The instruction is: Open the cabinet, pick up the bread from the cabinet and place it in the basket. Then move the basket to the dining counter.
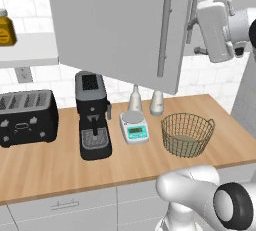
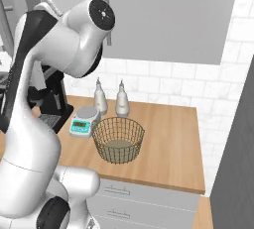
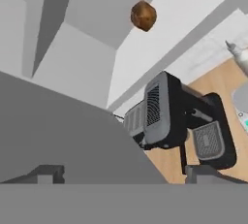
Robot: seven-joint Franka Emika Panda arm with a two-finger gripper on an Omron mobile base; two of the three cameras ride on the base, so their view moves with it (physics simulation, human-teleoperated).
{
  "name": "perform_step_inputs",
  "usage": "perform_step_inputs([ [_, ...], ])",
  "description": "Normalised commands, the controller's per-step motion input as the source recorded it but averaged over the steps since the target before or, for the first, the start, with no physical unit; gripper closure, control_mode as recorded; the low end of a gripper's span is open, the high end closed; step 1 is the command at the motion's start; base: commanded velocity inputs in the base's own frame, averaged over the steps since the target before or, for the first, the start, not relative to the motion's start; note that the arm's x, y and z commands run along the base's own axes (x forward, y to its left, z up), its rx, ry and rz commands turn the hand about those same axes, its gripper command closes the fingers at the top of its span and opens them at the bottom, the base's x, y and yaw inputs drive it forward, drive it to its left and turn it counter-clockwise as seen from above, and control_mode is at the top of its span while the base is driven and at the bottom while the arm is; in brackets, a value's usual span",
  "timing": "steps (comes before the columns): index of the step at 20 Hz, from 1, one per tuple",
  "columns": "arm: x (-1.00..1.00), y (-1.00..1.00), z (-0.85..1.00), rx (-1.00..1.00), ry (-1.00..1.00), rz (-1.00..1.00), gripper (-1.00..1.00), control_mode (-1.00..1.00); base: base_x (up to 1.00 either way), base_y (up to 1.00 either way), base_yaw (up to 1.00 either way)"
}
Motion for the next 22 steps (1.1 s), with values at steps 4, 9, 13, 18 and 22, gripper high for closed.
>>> perform_step_inputs([
  [4,0.62,0.23,-0.09,0.3,0.27,0.12,-1.0,-1.0,0.0,0.0,0.0],
  [9,-0.06,0.89,-0.12,0.19,0.02,0.16,-1.0,-1.0,0.0,0.0,0.0],
  [13,-0.17,0.99,-0.11,0.13,0.0,0.13,-1.0,-1.0,0.0,0.0,0.0],
  [18,-0.95,1.0,-0.12,0.01,-0.05,0.11,-1.0,-1.0,0.0,0.0,0.0],
  [22,-0.74,1.0,-0.03,0.0,-0.03,0.04,-1.0,-1.0,0.0,0.0,0.0],
])
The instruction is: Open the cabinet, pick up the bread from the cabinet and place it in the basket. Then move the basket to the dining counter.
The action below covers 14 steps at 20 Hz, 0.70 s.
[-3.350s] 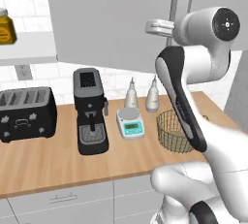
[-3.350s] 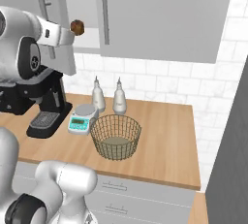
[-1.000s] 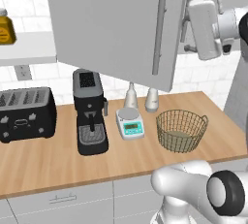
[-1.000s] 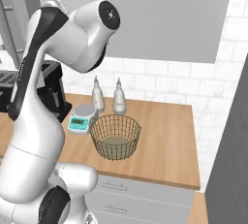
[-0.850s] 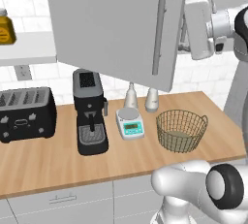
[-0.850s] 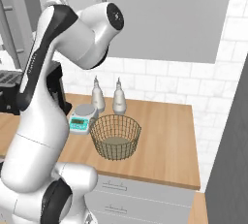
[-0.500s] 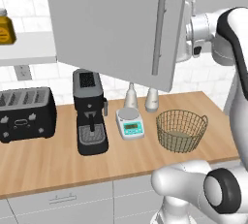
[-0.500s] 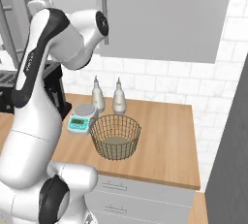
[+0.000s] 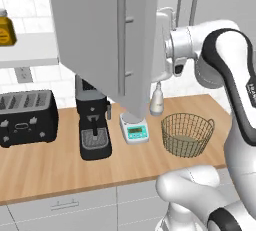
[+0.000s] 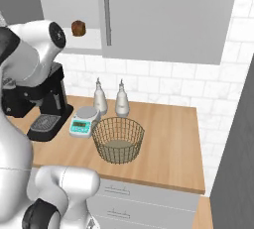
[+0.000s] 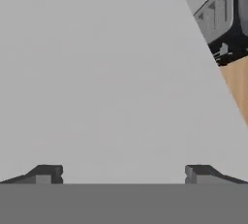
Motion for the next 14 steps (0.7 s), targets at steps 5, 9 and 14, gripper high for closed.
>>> perform_step_inputs([
  [5,0.17,1.0,-0.02,-0.02,-0.02,-0.02,-1.0,-1.0,0.0,0.0,0.0],
  [9,0.65,0.73,0.0,-0.15,-0.06,-0.09,-1.0,-1.0,0.0,0.0,0.0],
  [14,0.28,-0.2,0.0,-0.21,-0.14,-0.11,-1.0,-1.0,0.0,0.0,0.0],
])
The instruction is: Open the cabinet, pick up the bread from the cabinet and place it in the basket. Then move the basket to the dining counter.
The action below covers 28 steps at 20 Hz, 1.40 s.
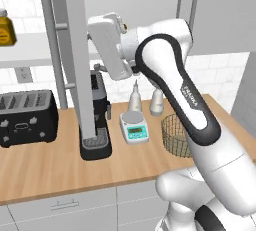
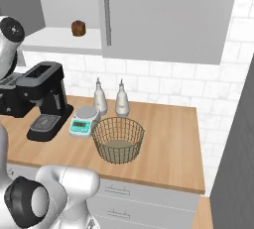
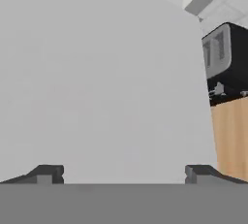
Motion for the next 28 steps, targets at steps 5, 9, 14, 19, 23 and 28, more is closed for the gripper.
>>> perform_step_inputs([
  [5,0.0,-0.99,-0.02,-0.19,-0.23,-0.12,-1.0,-1.0,0.0,0.0,0.0],
  [9,0.0,-1.0,-0.02,-0.22,-0.25,-0.18,-1.0,-1.0,0.0,0.0,0.0],
  [14,0.19,-1.0,0.02,-0.24,-0.13,-0.26,-1.0,-1.0,0.0,0.0,0.0],
  [19,0.03,-0.96,0.11,-0.4,-0.32,-0.2,-1.0,-1.0,0.0,0.0,0.0],
  [23,0.01,-1.0,0.19,-0.41,-0.24,-0.18,-1.0,-1.0,0.0,0.0,0.0],
  [28,0.3,-0.84,0.41,-0.22,-0.02,-0.17,-1.0,-1.0,0.0,0.0,0.0],
])
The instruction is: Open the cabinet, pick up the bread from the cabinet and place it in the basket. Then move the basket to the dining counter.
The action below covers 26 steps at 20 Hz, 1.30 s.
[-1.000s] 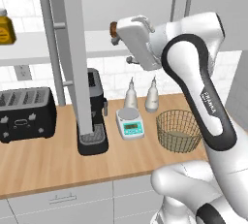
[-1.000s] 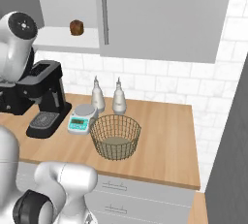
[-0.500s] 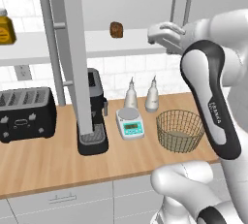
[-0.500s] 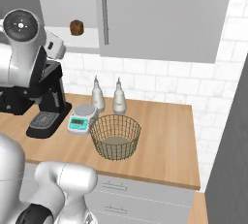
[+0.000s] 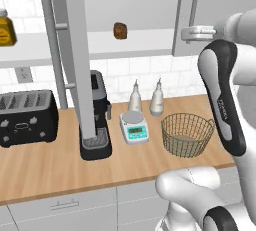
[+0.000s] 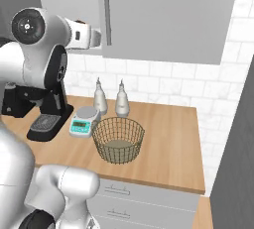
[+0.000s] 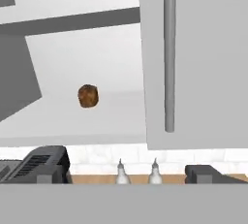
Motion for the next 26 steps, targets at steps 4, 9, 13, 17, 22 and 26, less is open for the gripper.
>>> perform_step_inputs([
  [4,0.53,-0.44,0.42,0.0,0.19,-0.15,-1.0,-1.0,0.0,0.0,0.0],
  [9,0.55,-0.02,0.1,0.0,0.14,-0.13,-1.0,-1.0,0.0,0.0,0.0],
  [13,0.69,0.0,-0.26,0.0,0.0,0.0,-1.0,-1.0,0.0,0.0,0.0],
  [17,0.57,-0.26,-0.17,0.0,0.0,0.0,-1.0,-1.0,0.0,0.0,0.0],
  [22,0.27,-0.41,-0.04,0.0,-0.03,0.01,-1.0,-1.0,0.0,0.0,0.0],
  [26,0.71,-0.05,-0.34,0.0,-0.06,0.0,-1.0,-1.0,0.0,0.0,0.0],
])
